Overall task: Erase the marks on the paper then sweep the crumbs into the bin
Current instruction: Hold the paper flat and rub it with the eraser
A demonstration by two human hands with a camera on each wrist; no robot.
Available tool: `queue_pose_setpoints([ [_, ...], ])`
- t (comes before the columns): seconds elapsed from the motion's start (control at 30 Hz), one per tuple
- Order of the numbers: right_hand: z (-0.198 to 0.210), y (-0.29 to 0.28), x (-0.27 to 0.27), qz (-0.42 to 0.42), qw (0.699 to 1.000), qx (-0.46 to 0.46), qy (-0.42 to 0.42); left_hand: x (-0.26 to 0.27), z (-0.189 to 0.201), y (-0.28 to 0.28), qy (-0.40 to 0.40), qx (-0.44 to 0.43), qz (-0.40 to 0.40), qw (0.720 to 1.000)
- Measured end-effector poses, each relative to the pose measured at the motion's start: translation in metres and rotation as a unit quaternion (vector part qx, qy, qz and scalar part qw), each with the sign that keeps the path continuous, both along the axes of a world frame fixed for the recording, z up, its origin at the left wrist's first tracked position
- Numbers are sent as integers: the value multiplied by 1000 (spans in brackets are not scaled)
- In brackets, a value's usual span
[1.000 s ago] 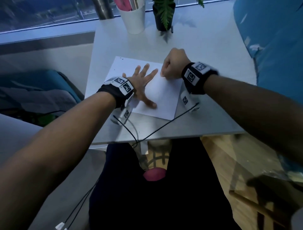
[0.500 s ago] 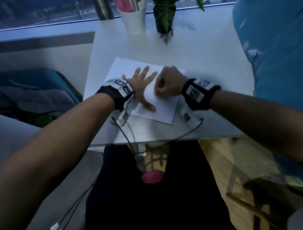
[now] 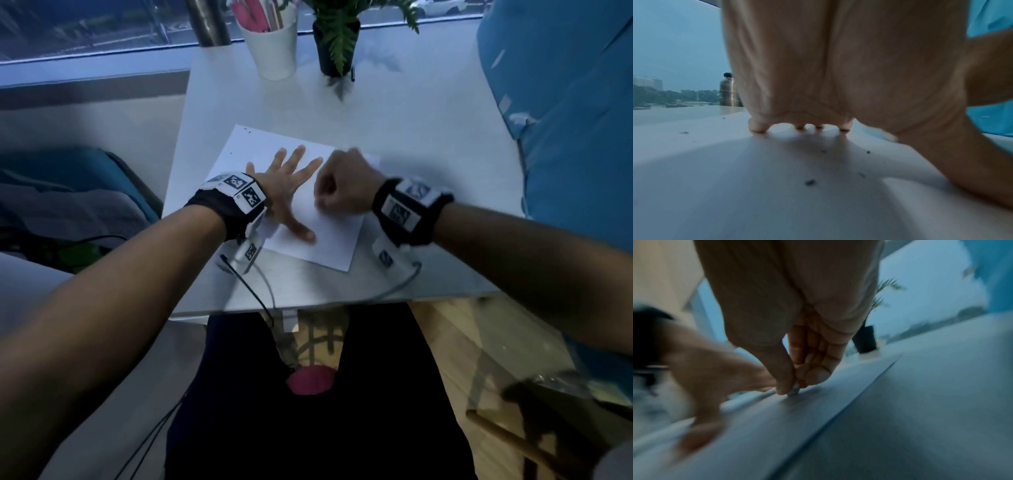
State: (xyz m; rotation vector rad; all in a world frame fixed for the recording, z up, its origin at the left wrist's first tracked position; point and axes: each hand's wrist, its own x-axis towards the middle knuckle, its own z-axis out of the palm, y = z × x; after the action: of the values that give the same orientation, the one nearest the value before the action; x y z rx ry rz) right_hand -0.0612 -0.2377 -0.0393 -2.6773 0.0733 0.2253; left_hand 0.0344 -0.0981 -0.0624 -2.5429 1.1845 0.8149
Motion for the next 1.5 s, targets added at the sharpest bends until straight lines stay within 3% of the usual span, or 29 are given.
queue_pose_setpoints([
  [0.07, 1, -4, -5, 0, 1000, 13, 3, 1, 0, 0, 1, 9, -5, 1000],
  [0.2, -4, -51, 17, -106, 993, 3, -54, 1, -3, 4, 0, -4, -12, 1000],
  [0.33, -11, -57, 11, -78, 997, 6, -15, 15, -6, 15, -21, -1, 2, 1000],
  [0.5, -10, -59, 17, -62, 998, 4, -10, 31, 13, 33, -126, 42, 50, 990],
  [0.57, -12, -60, 17, -60, 998, 11, -16, 17, 22, 30, -132, 2, -7, 991],
  [0.63, -13, -62, 18, -58, 998, 21, -19, -7, 22, 26, -62, -85, -94, 990],
  [0.7, -13, -62, 18, -52, 998, 19, -22, -35, 12, 23, 31, -150, -181, 971],
  [0.8, -11, -61, 19, -48, 999, 13, -21, -47, -9, 20, 75, -126, -249, 957],
  [0.87, -11, -61, 19, -48, 998, 11, -25, -30, -15, 18, 55, -109, -235, 964],
  [0.97, -9, -59, 17, -46, 999, 12, -28, 7, -11, 15, 1, -68, -131, 989],
  [1.07, -8, -58, 16, -45, 999, 10, -24, 22, 0, 10, -73, -53, -55, 994],
  [1.2, -7, -59, 17, -65, 998, 3, -24, 1, 0, -5, 4, -119, -74, 990],
  [1.37, 3, -58, 30, -64, 998, 3, -13, 0, -7, -20, -8, -84, -30, 996],
  [1.5, -2, -38, 24, -79, 995, -11, -53, 4, -8, -21, 7, -70, -22, 997],
])
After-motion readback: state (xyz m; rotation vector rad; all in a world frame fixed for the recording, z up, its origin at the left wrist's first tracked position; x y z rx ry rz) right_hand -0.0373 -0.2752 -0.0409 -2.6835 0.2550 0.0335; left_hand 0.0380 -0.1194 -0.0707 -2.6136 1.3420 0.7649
